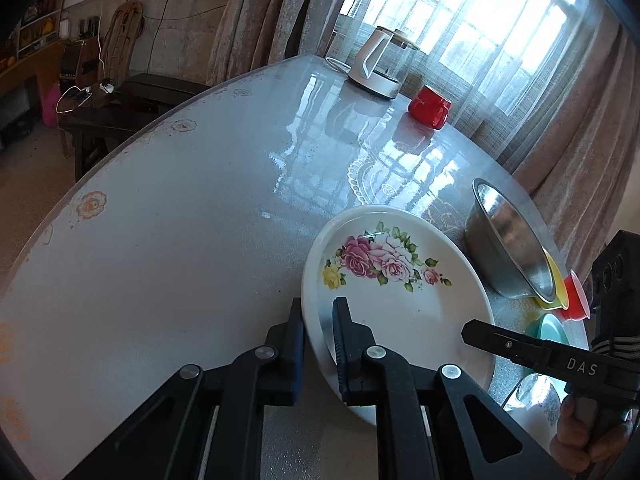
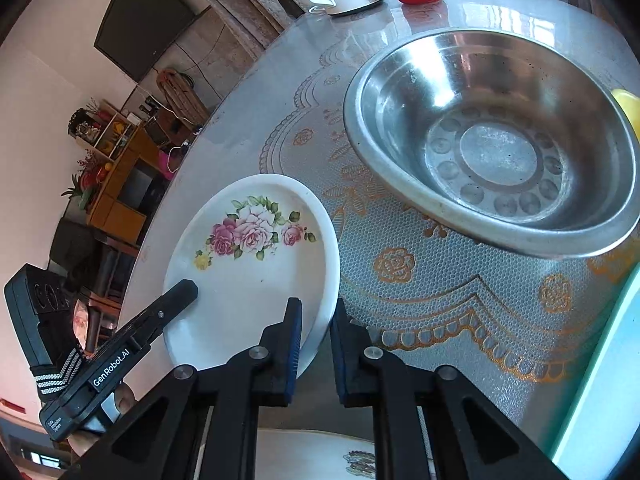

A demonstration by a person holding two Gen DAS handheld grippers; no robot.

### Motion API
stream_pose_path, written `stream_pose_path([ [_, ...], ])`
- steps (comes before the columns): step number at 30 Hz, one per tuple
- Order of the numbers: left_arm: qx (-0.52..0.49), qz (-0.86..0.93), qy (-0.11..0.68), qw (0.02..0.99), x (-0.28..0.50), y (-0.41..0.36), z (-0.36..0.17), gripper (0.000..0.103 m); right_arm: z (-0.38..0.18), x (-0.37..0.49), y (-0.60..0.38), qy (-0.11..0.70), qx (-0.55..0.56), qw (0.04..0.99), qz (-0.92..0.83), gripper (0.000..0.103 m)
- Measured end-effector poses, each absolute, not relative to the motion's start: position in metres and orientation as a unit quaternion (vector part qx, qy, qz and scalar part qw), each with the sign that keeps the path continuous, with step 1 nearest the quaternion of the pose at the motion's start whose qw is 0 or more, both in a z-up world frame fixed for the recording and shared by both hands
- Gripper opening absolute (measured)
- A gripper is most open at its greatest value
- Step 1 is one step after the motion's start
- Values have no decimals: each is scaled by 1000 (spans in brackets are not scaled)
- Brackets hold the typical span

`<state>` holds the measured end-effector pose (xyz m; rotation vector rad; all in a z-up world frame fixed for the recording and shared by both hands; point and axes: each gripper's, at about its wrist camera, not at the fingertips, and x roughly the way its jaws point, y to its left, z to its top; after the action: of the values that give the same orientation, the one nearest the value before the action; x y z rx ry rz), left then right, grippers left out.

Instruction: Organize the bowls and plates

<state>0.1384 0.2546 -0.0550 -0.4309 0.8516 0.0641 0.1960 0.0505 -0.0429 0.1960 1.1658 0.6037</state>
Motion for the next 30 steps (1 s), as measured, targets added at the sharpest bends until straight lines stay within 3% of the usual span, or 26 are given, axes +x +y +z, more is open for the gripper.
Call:
stream_pose_path([
  [15, -187, 9, 375, 908, 114, 244, -18, 14, -17, 176, 31, 501, 123, 801, 304, 14],
  [30, -150, -42, 358, 920, 100, 178, 23, 14, 5, 137, -38, 452, 168, 825, 293, 14],
])
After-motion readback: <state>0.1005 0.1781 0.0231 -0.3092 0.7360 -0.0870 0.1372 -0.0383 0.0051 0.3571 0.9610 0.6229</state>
